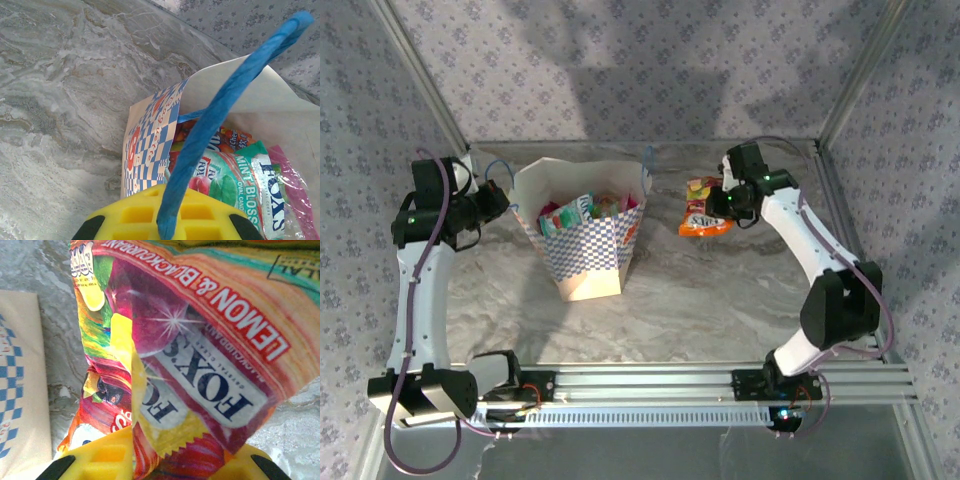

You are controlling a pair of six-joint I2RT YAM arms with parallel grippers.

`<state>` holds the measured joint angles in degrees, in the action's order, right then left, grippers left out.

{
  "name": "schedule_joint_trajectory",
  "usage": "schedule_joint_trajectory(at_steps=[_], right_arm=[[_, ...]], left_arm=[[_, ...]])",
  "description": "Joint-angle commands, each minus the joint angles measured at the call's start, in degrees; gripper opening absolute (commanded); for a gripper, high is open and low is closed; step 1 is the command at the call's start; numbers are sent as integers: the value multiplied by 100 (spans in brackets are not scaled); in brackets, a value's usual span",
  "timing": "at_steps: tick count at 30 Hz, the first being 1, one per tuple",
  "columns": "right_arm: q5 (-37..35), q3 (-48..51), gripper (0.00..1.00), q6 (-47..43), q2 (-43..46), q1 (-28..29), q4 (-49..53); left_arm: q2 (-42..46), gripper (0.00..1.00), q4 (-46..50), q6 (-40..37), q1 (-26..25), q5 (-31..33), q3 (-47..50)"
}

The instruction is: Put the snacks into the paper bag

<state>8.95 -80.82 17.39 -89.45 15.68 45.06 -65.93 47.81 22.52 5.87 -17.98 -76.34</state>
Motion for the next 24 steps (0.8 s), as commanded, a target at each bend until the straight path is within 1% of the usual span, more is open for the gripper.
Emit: schedule_joint_trajectory(at_steps=[1, 6, 11, 17, 24], right_arm=[[117, -54, 22, 129, 419, 5, 117], [-157, -139, 23, 256, 818, 7, 261], [-236, -314, 23, 313, 1079, 47, 273], [-271, -527, 24, 315, 1240, 210, 198], [-504, -827, 24, 204, 1469, 373, 253]], left_arm=[[124, 0, -9, -85, -43, -48, 20], [148, 0, -30, -64, -42, -40, 62], [234, 0, -84, -5, -46, -47, 49], [222, 0, -83, 6, -42, -57, -17], [155, 0, -175, 68, -50, -56, 13]])
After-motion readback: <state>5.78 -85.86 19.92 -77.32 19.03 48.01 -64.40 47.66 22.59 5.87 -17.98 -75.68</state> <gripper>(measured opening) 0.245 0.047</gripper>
